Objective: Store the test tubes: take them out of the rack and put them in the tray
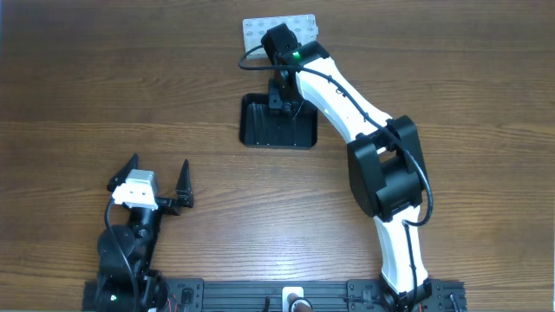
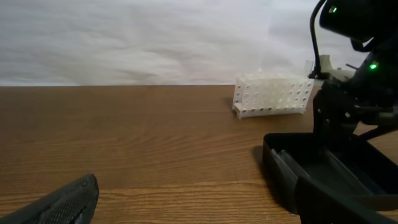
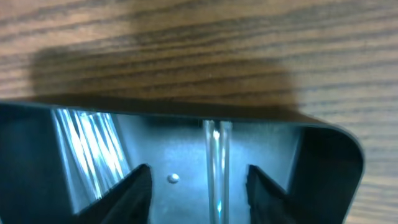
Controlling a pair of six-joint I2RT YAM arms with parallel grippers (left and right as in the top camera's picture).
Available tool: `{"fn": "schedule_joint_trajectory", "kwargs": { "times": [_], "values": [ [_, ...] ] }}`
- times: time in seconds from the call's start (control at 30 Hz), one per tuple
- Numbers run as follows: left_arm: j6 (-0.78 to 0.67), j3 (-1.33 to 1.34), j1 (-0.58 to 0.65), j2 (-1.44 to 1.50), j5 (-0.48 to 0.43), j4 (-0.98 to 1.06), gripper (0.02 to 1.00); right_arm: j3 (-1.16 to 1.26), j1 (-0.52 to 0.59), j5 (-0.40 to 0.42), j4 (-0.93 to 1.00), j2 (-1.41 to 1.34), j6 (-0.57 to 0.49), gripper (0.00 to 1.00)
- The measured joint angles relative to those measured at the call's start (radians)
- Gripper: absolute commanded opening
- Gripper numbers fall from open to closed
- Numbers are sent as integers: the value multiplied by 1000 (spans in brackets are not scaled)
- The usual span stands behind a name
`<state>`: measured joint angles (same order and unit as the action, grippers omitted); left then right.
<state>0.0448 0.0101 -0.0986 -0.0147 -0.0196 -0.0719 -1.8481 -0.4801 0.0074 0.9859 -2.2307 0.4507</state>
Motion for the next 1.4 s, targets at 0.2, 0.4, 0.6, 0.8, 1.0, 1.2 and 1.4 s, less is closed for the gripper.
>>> {"fn": "schedule_joint_trajectory", "kwargs": {
  "times": [0.2, 0.4, 0.6, 0.8, 1.0, 1.2, 1.4],
  "values": [
    [0, 0, 0, 0, 0, 0, 998, 4, 2, 47, -29, 169, -78, 798],
    [0, 0, 0, 0, 0, 0, 1000, -3, 30, 140, -164, 356, -184, 899],
    [0, 0, 0, 0, 0, 0, 1000, -7, 96, 193, -342, 308, -272, 919],
    [0, 0, 0, 0, 0, 0, 1000, -7, 147, 209, -523, 144, -325, 930],
    [0, 0, 0, 0, 0, 0, 998, -4, 155, 213, -665, 8, -354, 917],
    [0, 0, 0, 0, 0, 0, 1000, -3, 155, 213, -718, -35, -366, 831],
    [0, 0, 0, 0, 0, 0, 1000, -3, 157, 213, -727, -37, -377, 625]
  ]
}}
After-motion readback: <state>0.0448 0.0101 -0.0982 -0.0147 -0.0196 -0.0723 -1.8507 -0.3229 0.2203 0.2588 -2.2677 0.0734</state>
